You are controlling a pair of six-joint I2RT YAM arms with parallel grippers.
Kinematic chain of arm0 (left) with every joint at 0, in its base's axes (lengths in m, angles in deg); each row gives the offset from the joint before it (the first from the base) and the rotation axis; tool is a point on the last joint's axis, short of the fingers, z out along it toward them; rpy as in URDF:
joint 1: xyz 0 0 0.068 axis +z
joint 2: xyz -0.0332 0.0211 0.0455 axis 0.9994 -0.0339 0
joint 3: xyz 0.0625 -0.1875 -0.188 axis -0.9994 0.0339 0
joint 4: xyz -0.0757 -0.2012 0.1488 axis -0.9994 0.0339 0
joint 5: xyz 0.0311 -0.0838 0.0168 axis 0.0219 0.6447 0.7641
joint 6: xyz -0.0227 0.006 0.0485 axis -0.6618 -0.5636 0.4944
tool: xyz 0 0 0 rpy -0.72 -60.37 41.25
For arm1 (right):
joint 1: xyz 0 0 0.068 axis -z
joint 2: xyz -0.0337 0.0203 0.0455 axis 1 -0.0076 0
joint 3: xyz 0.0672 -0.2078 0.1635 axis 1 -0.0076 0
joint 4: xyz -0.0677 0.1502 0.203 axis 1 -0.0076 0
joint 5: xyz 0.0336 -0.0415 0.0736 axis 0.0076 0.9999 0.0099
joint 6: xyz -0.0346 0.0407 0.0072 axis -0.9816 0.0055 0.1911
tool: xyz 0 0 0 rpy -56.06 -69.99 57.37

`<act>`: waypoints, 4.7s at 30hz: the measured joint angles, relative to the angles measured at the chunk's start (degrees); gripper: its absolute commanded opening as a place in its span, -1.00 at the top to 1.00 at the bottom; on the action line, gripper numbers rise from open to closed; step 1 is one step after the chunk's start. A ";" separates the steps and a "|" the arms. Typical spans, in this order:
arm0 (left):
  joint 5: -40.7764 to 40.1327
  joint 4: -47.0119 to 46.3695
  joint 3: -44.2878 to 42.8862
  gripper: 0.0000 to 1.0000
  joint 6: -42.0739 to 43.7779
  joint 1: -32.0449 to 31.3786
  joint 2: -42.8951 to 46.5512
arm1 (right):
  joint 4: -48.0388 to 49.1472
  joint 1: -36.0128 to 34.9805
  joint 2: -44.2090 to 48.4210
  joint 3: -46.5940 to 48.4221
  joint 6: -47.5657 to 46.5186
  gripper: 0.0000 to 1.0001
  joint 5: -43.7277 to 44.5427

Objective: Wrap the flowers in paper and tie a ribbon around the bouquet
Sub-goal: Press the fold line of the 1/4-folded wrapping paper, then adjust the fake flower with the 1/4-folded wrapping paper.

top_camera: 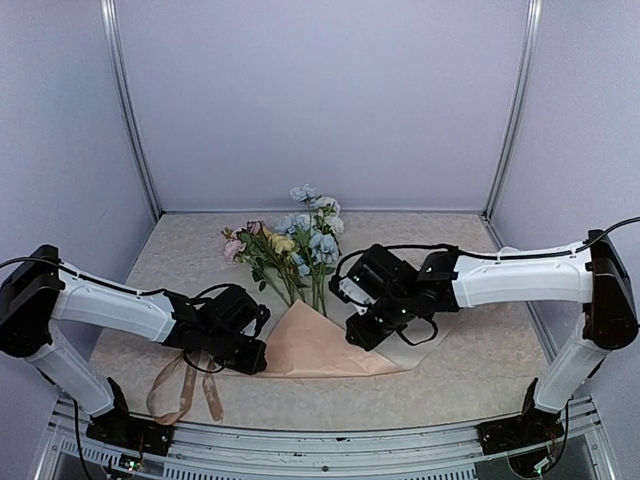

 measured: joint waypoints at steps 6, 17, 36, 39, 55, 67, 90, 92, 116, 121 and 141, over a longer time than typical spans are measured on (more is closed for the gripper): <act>0.04 -0.15 0.31 0.80 0.61 0.00 0.26 | 15.56 -4.26 -6.25 -4.76 2.05 0.97 -17.49; 0.33 -0.33 0.83 0.80 0.70 -0.09 0.68 | 30.03 -3.39 -16.63 -2.86 4.15 1.00 -31.45; 0.46 0.35 0.74 0.80 1.18 -0.09 0.57 | 30.93 1.11 -14.40 -10.62 11.61 1.00 -29.88; 0.46 0.57 0.59 0.81 1.42 -0.07 0.48 | 31.30 1.92 -10.64 -15.41 12.76 1.00 -29.46; 0.35 0.76 0.52 0.80 2.03 -0.13 0.48 | 26.43 10.12 9.70 -34.71 17.18 1.00 -26.97; -0.09 1.09 0.28 0.80 2.01 -0.42 0.33 | 24.81 0.17 0.50 -13.66 6.75 1.00 -30.60; -0.59 1.84 -0.44 0.81 2.45 -0.74 -0.59 | 34.93 12.24 0.94 -30.77 12.11 1.00 -32.24; -0.59 1.84 -0.44 0.81 2.45 -0.74 -0.59 | 34.91 13.66 2.69 -32.57 12.83 1.00 -32.30; -0.61 1.84 -0.42 0.81 2.45 -0.79 -0.33 | 13.03 20.61 21.55 -29.09 7.15 -0.18 -23.96; -0.70 1.81 -0.39 0.78 2.43 -0.90 -0.26 | 19.41 18.08 14.05 -21.38 1.36 -0.29 -29.86; 0.76 5.05 -1.66 0.13 3.50 1.38 2.36 | 29.03 12.02 -6.73 -14.88 -4.48 1.00 -38.14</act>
